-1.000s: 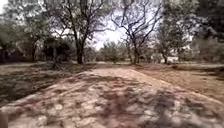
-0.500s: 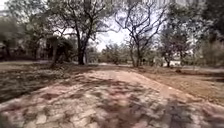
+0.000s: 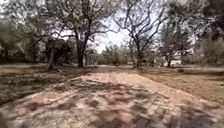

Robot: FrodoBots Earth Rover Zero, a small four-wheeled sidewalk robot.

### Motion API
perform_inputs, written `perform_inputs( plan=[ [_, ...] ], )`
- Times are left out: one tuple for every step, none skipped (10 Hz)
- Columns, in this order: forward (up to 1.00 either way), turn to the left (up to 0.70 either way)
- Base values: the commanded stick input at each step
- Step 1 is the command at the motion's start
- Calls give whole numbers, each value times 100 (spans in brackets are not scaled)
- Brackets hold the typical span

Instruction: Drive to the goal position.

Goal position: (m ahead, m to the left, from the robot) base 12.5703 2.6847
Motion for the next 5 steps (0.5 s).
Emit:
perform_inputs(
  plan=[
    [70,0],
    [70,0],
    [70,0],
    [70,0],
    [70,0]
  ],
)
